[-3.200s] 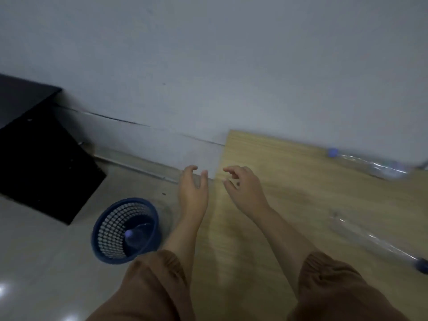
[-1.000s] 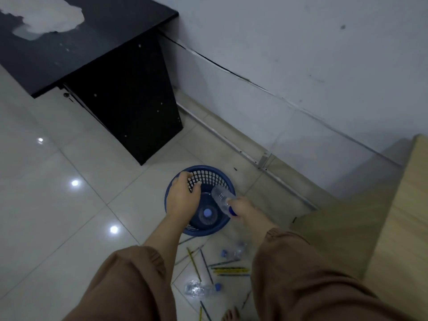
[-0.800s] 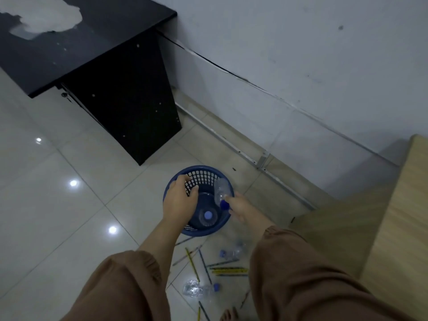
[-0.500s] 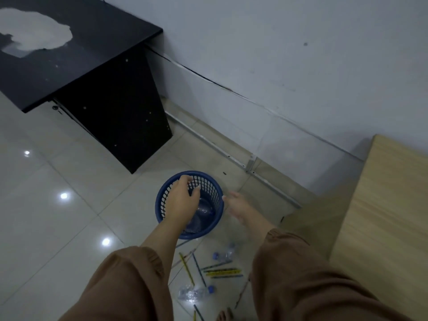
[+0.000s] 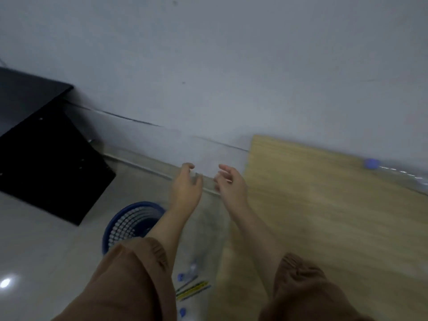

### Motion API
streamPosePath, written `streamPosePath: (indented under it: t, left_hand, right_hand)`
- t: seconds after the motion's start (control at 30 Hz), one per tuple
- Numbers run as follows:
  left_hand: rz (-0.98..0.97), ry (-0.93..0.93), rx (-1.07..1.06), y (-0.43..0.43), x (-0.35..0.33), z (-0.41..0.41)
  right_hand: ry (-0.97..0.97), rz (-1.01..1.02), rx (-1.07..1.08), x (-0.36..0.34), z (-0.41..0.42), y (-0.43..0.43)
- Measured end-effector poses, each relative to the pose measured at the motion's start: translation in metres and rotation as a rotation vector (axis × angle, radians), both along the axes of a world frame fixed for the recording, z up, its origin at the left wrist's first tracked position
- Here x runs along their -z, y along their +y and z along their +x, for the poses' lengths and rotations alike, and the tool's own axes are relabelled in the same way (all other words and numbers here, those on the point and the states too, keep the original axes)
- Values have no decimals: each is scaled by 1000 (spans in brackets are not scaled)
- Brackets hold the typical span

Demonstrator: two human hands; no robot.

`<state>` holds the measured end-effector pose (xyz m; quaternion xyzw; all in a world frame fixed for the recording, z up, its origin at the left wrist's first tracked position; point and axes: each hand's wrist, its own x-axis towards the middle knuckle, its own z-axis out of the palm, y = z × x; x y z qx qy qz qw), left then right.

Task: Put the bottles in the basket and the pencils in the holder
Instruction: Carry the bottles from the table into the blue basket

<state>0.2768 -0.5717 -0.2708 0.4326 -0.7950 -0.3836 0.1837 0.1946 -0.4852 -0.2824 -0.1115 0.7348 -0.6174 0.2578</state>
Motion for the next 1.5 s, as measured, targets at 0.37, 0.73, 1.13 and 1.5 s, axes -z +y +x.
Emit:
streamPosePath:
  t: [0.37,0.73,1.13,1.5]
  left_hand:
    - [-160,-37,460,227,-27,-222]
    - [-212,-260,707,361,3,-413]
    - [-484,-530,741,367,39,-413]
    - [-682,-460,655,248,-39,-289]
  right_hand:
    - [416,212,296,-61,-198,256]
    - [571,446,370,-47,-320,427]
    - [576,463,404,-28,-326,459]
    - [801,839,-300,-42,-271,330]
